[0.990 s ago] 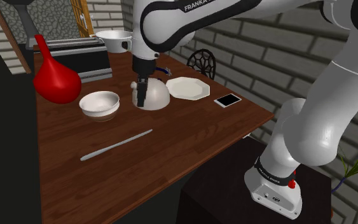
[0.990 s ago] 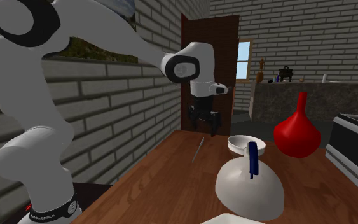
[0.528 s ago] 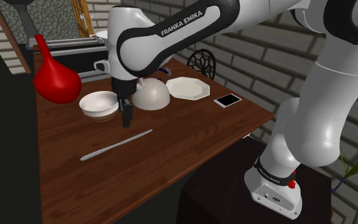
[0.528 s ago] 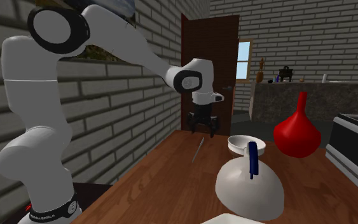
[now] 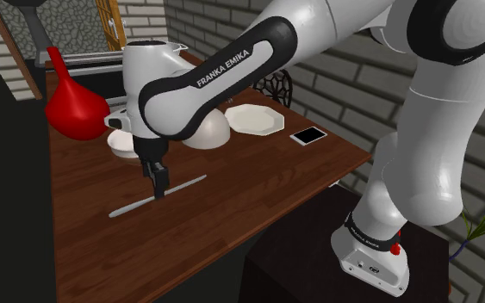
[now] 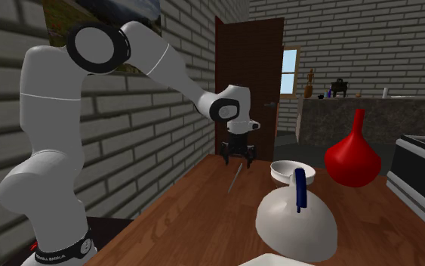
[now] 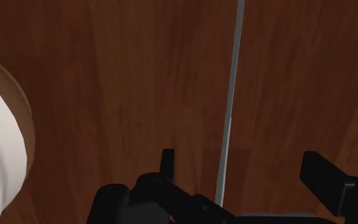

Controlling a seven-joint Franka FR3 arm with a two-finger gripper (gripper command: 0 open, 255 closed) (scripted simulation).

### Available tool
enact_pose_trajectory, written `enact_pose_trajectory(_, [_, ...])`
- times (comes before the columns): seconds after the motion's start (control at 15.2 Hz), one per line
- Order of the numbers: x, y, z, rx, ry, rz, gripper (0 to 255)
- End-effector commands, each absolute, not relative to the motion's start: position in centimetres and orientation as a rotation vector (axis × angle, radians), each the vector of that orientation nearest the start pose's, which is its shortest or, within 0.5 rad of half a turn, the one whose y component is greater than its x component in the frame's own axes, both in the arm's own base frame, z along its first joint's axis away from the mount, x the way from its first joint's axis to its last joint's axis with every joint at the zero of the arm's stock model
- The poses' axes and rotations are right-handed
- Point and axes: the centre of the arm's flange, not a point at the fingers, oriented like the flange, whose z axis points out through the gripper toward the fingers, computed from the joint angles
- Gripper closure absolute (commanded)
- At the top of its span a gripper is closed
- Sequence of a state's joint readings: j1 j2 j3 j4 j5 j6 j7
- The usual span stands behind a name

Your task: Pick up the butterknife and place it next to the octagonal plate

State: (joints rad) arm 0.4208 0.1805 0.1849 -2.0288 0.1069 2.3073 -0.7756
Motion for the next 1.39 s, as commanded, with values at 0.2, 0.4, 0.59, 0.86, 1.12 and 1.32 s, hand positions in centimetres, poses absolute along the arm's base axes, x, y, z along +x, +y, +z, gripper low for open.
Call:
enact_pose_trajectory(0.2, [48.9,34.1,34.7,-2.402,-1.848,-0.167,0])
enact_pose_trajectory(0.4, [48.9,34.1,34.7,-2.402,-1.848,-0.167,0])
enact_pose_trajectory(0.59, [48.9,34.1,34.7,-2.402,-1.848,-0.167,0])
enact_pose_trajectory(0.86, [48.9,34.1,34.7,-2.402,-1.848,-0.167,255])
enact_pose_trajectory(1.12, [48.9,34.1,34.7,-2.402,-1.848,-0.167,255])
enact_pose_trajectory(1.32, [48.9,34.1,34.7,-2.402,-1.848,-0.167,255])
